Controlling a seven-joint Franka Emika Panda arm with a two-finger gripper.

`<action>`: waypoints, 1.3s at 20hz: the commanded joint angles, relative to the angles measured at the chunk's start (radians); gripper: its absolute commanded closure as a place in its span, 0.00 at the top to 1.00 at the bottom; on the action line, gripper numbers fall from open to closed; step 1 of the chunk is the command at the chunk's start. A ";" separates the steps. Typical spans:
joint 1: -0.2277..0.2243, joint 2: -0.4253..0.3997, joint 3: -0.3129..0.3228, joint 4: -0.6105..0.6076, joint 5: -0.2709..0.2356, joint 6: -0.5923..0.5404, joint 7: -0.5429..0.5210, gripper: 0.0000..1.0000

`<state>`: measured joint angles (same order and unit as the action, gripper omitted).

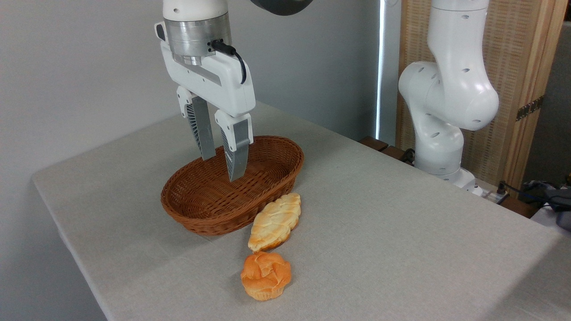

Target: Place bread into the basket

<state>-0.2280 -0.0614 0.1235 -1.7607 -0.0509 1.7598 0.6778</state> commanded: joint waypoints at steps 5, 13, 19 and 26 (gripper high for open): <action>0.001 0.003 0.027 0.006 -0.004 0.012 0.002 1.00; 0.001 0.017 0.087 -0.092 0.046 0.240 0.002 1.00; 0.001 0.046 0.099 -0.164 0.103 0.317 0.002 1.00; 0.007 0.067 0.104 -0.164 0.135 0.317 0.019 1.00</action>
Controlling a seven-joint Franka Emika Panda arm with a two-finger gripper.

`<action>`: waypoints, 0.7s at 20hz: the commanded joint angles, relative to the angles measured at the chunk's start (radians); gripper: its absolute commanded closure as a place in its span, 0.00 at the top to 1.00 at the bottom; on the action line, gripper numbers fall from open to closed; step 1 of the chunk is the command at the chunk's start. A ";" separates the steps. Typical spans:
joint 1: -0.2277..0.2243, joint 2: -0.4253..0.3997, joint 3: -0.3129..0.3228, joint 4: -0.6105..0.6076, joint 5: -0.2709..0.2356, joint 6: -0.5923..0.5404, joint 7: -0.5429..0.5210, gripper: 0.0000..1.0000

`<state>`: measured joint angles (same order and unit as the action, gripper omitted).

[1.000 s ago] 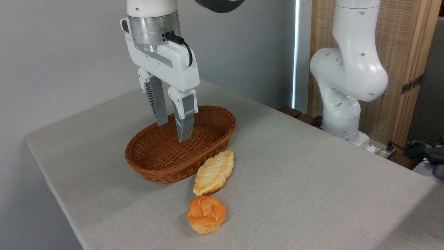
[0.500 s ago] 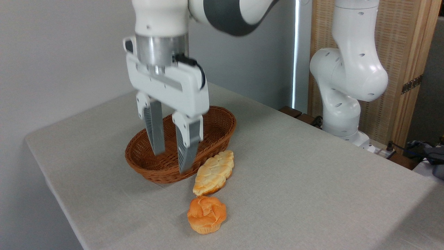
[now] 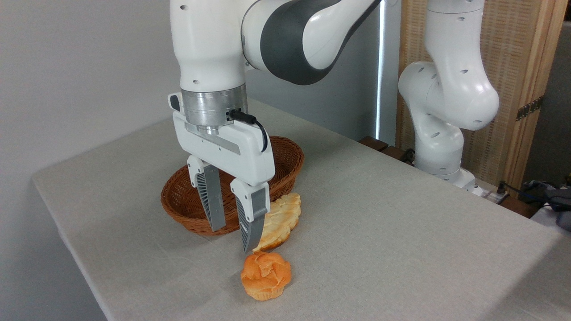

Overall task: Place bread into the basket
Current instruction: 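Move the open gripper past the basket down over the round orange bun, then lower the gripper around the orange bun and close on it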

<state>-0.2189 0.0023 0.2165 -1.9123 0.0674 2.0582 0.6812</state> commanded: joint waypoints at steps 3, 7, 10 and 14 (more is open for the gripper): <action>-0.004 0.030 0.010 -0.011 0.041 0.019 0.017 1.00; -0.004 0.048 0.010 -0.011 0.066 0.019 0.018 1.00; -0.004 0.082 0.009 -0.011 0.078 0.020 0.017 1.00; -0.004 0.111 0.009 -0.011 0.084 0.020 0.017 1.00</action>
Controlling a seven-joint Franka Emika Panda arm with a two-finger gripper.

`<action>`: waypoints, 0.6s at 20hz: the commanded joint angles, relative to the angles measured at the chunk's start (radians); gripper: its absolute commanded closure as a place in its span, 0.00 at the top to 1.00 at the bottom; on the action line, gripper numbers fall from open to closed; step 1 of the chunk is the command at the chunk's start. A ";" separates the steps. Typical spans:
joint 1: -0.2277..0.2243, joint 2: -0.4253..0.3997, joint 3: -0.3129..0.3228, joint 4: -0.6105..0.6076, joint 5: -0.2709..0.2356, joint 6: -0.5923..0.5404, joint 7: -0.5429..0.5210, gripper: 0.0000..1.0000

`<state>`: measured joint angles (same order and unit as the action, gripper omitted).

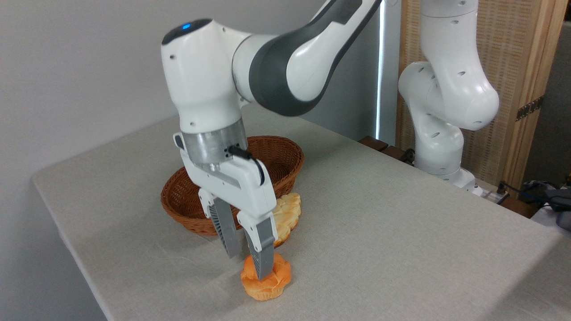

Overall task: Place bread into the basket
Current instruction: 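Lower the gripper around the orange bun and close on it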

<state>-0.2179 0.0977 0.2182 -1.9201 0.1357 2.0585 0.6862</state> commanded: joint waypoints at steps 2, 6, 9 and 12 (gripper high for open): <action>-0.005 0.027 0.007 -0.003 0.016 0.019 0.012 1.00; -0.005 0.063 0.007 -0.005 0.016 0.019 0.010 1.00; -0.003 0.071 0.007 -0.005 0.016 0.019 0.010 1.00; -0.003 0.076 0.007 -0.005 0.015 0.017 0.009 1.00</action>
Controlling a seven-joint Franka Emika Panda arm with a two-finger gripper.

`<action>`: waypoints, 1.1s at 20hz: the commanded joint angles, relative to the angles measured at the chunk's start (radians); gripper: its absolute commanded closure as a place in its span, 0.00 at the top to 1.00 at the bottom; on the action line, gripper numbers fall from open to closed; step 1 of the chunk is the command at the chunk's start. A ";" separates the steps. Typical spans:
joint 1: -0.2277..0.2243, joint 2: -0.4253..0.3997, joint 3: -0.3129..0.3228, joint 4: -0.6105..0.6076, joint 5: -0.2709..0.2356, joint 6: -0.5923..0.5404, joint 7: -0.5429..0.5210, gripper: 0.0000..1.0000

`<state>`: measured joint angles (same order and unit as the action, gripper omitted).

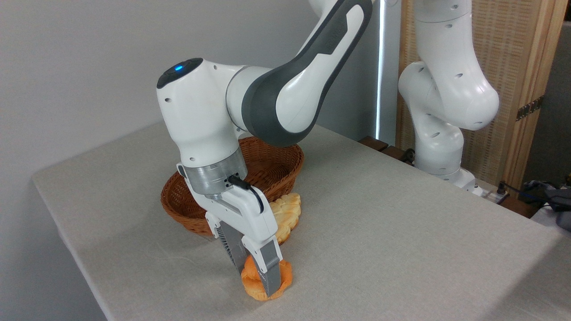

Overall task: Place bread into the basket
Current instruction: 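Lower the gripper around the orange bun and close on it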

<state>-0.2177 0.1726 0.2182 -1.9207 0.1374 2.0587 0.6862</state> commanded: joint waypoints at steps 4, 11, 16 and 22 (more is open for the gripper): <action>-0.003 0.005 0.007 -0.008 0.014 0.018 0.012 0.69; -0.003 0.004 0.007 -0.008 0.014 0.018 0.012 0.46; -0.003 0.005 0.007 -0.008 0.013 0.018 0.012 0.46; -0.005 -0.011 0.007 0.003 0.011 0.018 0.009 0.48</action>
<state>-0.2170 0.1781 0.2182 -1.9199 0.1374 2.0588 0.6863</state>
